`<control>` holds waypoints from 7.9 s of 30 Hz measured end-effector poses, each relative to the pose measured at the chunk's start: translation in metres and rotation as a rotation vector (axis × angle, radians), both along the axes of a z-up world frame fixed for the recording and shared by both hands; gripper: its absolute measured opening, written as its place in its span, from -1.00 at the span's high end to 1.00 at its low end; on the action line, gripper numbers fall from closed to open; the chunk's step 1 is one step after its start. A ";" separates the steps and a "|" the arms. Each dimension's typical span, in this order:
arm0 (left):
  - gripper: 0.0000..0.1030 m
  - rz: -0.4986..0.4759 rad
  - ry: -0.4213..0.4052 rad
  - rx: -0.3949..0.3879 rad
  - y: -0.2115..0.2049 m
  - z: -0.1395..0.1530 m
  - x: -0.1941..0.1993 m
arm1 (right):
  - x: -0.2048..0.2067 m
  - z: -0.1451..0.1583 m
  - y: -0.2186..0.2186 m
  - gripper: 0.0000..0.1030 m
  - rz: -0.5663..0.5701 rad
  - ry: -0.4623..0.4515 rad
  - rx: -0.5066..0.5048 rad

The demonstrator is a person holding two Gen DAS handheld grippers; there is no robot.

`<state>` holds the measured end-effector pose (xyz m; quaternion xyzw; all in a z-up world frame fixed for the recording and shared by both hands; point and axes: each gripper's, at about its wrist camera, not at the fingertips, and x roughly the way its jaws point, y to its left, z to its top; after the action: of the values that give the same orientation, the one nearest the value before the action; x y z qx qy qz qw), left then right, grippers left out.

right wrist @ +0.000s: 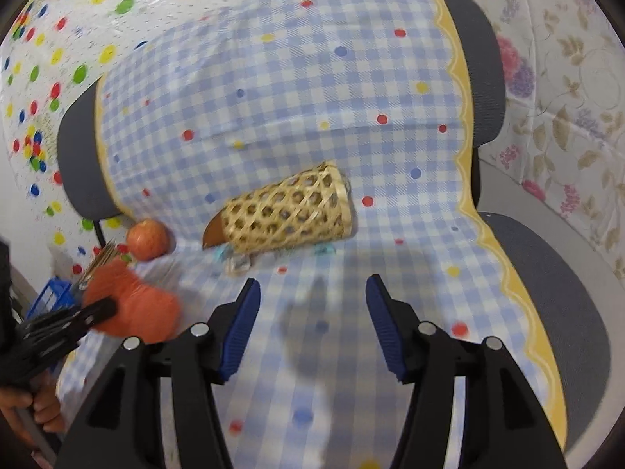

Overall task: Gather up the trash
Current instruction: 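Grasp the orange knitted glove with the left gripper while the right gripper grasps the bamboo ball, then carry the glove and bamboo ball over the bin and open both grippers, then move both grippers back over the chair seat, then grasp the brown leather sheath with the right gripper and lift it, then pass the sheath from the right gripper into the left gripper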

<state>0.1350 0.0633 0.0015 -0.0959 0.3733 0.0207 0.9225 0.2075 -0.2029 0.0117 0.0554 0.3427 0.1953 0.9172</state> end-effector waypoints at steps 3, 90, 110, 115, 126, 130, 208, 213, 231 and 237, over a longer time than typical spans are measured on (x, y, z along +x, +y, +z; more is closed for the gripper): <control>0.66 0.033 0.000 0.029 0.008 0.000 0.006 | 0.020 -0.005 0.013 -0.09 0.019 0.018 0.011; 0.65 -0.799 -0.034 0.062 -0.297 -0.006 -0.181 | -0.316 -0.039 -0.219 0.84 -0.394 0.164 0.030; -0.65 -0.941 0.004 0.065 -0.358 -0.020 -0.175 | -0.325 -0.010 -0.257 0.29 -0.481 0.043 0.077; -0.65 -0.848 0.021 0.060 -0.335 -0.021 -0.165 | -0.322 -0.011 -0.252 0.28 -0.469 0.047 0.073; -0.67 -0.640 -0.007 0.058 -0.262 -0.009 -0.163 | -0.302 -0.005 -0.210 0.16 -0.367 0.045 0.065; -0.67 -0.598 -0.039 0.067 -0.242 0.000 -0.164 | -0.290 0.001 -0.188 0.14 -0.313 0.033 0.059; -0.69 0.191 0.043 0.113 0.055 -0.017 0.010 | -0.025 -0.004 0.138 0.94 0.508 0.126 -0.103; -0.69 0.204 0.039 0.096 0.060 -0.013 -0.014 | -0.075 -0.005 0.123 0.45 0.533 0.156 -0.033; -0.67 0.081 0.144 0.018 -0.001 -0.042 -0.013 | -0.031 -0.028 0.041 0.18 0.118 0.114 0.056; -0.50 0.105 0.146 0.024 0.005 -0.049 0.001 | 0.015 -0.045 0.042 0.17 0.060 0.194 0.106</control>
<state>0.1356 0.0688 -0.0473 -0.1026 0.4339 0.0804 0.8915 0.2221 -0.1606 -0.0336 0.1121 0.4206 0.2342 0.8693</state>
